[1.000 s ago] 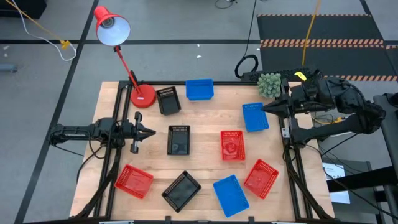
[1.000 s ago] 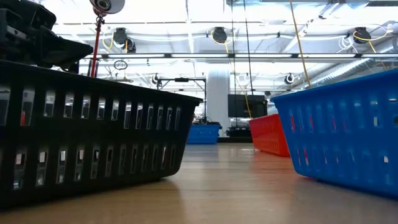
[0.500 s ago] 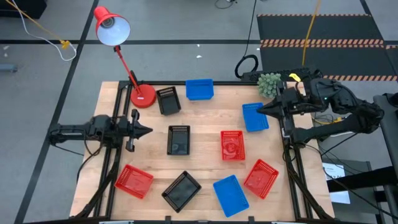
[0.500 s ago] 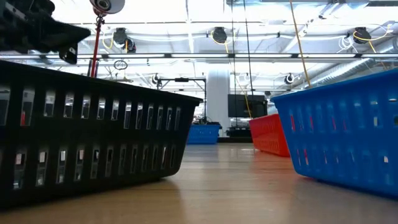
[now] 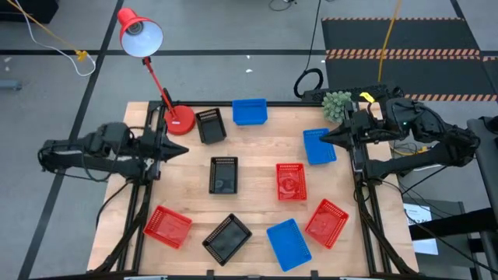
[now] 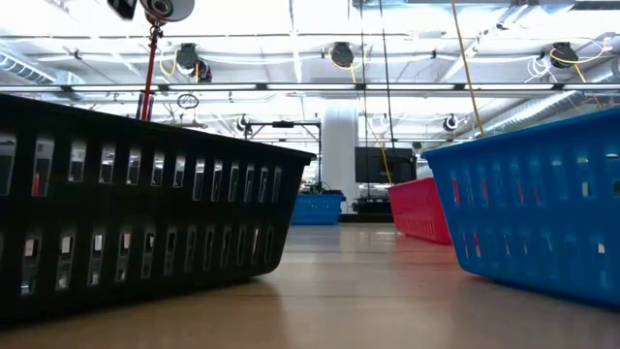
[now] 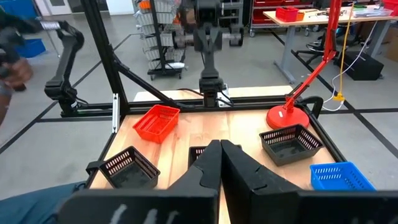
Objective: Stack baskets by color
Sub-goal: Stack the middle blue bin on top of the top blue bin
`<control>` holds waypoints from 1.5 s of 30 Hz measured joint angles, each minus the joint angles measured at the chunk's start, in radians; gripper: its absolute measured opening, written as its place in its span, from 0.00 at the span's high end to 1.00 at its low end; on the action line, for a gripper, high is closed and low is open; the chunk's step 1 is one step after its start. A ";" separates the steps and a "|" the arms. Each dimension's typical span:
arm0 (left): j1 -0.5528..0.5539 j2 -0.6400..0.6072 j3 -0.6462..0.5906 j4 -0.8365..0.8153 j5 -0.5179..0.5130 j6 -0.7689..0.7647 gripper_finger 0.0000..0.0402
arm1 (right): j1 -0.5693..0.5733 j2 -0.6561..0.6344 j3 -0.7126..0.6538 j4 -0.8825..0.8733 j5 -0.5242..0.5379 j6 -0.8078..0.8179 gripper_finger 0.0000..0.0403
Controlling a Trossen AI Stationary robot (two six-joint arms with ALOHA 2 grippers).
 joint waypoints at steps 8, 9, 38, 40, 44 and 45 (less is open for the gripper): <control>-0.020 0.294 0.376 -0.227 -0.011 0.001 0.99 | 0.000 0.020 0.000 -0.003 0.000 0.002 1.00; -0.027 0.322 0.398 -0.232 -0.013 0.001 0.99 | 0.000 0.024 0.000 -0.008 0.000 0.002 1.00; -0.165 0.725 0.331 -0.045 -0.211 0.089 0.99 | -0.001 0.158 -0.344 -0.311 0.083 0.096 0.86; -0.165 0.724 0.330 -0.044 -0.212 0.082 0.99 | -0.004 0.185 -0.375 -0.309 0.105 0.076 0.82; -0.166 0.724 0.330 -0.044 -0.211 0.082 0.99 | -0.010 0.237 -0.423 -0.309 0.177 0.054 0.75; -0.166 0.724 0.330 -0.044 -0.211 0.082 0.99 | -0.013 0.250 -0.429 -0.309 0.188 0.051 0.74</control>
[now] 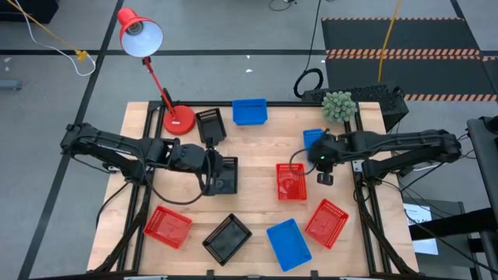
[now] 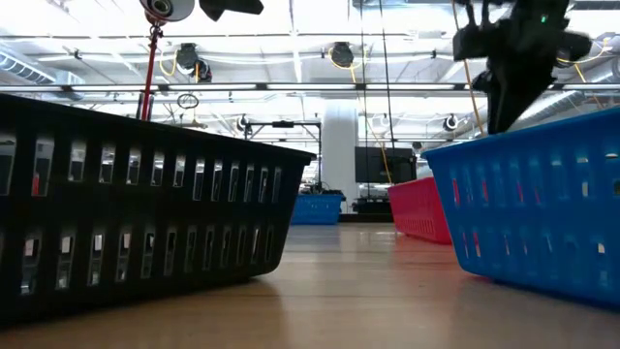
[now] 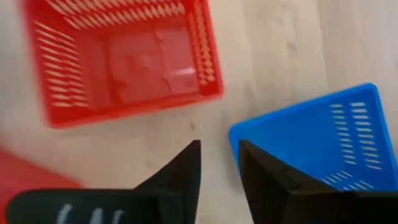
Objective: Stack baskets by color
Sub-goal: Stack the middle blue bin on top of the top blue bin
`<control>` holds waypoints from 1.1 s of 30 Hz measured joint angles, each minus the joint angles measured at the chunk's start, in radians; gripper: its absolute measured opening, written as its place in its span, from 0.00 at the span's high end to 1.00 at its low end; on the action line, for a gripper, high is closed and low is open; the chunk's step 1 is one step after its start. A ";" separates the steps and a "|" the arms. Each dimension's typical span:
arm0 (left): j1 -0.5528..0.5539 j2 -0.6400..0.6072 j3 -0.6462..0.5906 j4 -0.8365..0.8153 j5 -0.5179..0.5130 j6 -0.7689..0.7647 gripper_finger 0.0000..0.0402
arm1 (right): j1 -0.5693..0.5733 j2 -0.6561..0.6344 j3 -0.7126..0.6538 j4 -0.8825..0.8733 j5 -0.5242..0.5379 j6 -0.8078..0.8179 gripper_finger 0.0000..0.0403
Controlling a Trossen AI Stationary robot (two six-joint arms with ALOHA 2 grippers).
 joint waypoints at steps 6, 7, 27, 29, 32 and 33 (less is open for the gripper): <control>0.000 0.000 0.000 0.000 0.000 -0.001 0.96 | -0.038 0.081 -0.024 0.002 0.020 -0.023 0.68; 0.000 0.000 0.000 0.000 0.000 -0.002 0.96 | -0.045 0.093 -0.030 0.002 0.019 -0.028 0.67; 0.000 -0.001 0.000 -0.005 0.001 -0.003 0.96 | -0.142 0.206 -0.129 0.122 0.020 -0.220 0.70; 0.000 -0.001 0.000 -0.005 0.001 0.001 0.96 | -0.148 0.203 -0.129 0.122 0.021 -0.223 0.75; 0.000 -0.001 0.000 -0.005 0.001 0.003 0.96 | -0.149 0.200 -0.129 0.122 0.021 -0.245 0.85; 0.000 -0.001 0.000 -0.005 0.001 0.003 0.96 | -0.149 0.201 -0.129 0.122 0.021 -0.254 0.90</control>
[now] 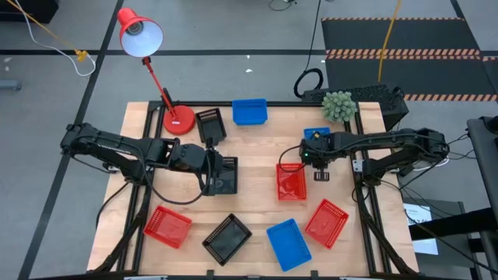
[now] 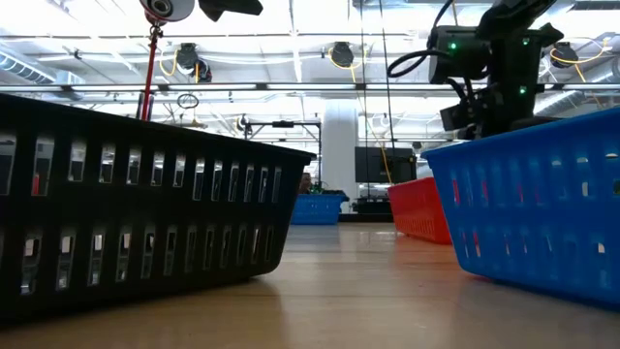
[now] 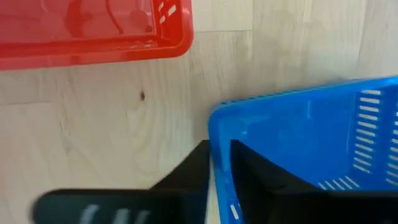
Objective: Stack baskets by color
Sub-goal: Stack the middle blue bin on top of the top blue bin
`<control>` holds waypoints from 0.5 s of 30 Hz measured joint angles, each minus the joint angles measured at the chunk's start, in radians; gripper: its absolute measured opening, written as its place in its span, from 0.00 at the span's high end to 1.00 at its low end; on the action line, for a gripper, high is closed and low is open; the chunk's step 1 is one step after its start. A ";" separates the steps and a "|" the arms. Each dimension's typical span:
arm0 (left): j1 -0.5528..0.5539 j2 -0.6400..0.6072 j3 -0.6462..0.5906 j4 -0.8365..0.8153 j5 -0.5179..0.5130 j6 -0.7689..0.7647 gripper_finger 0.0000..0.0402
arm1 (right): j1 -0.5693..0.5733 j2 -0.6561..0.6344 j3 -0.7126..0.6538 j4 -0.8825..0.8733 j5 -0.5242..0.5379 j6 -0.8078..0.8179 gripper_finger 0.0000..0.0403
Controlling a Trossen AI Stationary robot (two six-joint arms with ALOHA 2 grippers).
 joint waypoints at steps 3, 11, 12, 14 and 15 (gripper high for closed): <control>0.000 0.000 0.000 0.000 0.000 0.000 0.96 | 0.000 0.000 0.000 0.000 0.001 -0.029 0.98; 0.000 0.000 0.000 0.000 0.000 0.000 0.96 | 0.000 0.000 0.000 -0.001 0.022 -0.054 0.97; 0.000 0.000 0.000 0.000 0.000 0.000 0.96 | 0.000 0.000 0.000 -0.001 0.022 -0.056 0.98; 0.000 0.000 0.000 0.000 0.000 0.001 0.96 | 0.000 0.000 0.000 -0.001 0.021 -0.060 0.98; 0.000 0.000 0.000 0.000 0.000 0.001 0.96 | 0.000 0.000 0.000 -0.001 0.021 -0.063 0.98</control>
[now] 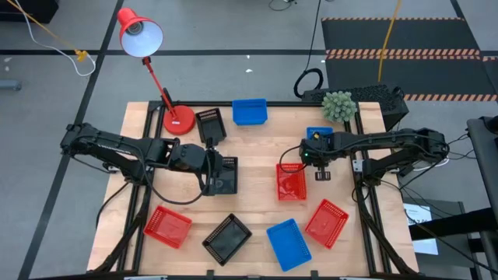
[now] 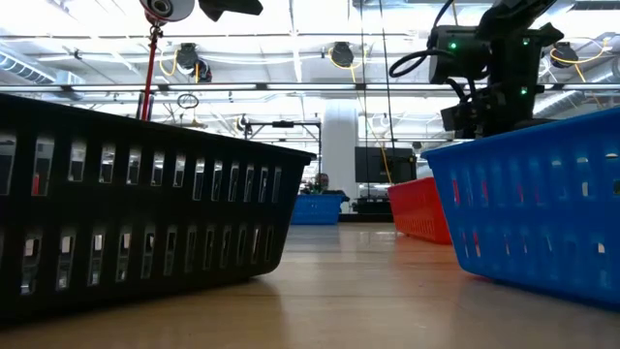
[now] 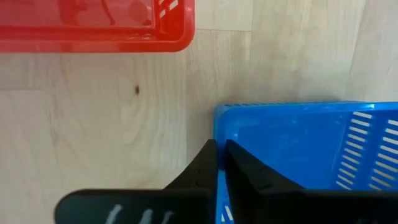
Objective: Stack baskets by color
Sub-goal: Stack the middle blue bin on top of the top blue bin
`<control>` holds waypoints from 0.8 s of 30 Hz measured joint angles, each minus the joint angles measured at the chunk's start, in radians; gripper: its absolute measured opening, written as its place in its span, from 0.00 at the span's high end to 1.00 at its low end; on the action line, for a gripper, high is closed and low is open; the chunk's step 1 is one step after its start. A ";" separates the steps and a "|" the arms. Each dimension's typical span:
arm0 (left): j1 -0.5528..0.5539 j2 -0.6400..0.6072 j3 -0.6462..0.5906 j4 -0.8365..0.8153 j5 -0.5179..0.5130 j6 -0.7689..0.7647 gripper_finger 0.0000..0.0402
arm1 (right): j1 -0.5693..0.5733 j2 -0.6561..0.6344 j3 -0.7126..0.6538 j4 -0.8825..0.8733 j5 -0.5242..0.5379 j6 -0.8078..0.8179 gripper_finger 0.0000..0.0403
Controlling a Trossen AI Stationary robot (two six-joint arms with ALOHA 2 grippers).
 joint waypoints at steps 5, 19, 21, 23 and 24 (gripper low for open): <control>0.000 0.000 0.000 0.000 0.000 0.002 0.96 | 0.000 0.000 0.000 0.006 -0.002 -0.001 0.90; 0.000 0.000 0.000 0.005 0.000 -0.006 0.96 | -0.006 0.005 0.000 0.088 0.000 -0.031 0.96; 0.000 0.000 0.000 0.006 0.000 -0.003 0.96 | -0.017 0.004 0.000 0.102 0.001 -0.030 0.98; 0.000 0.000 0.000 0.007 0.000 0.013 0.96 | -0.022 0.004 0.000 0.111 0.004 -0.031 0.97; 0.000 0.000 0.000 0.009 -0.001 0.026 0.96 | -0.022 0.000 0.001 0.110 0.009 -0.042 0.97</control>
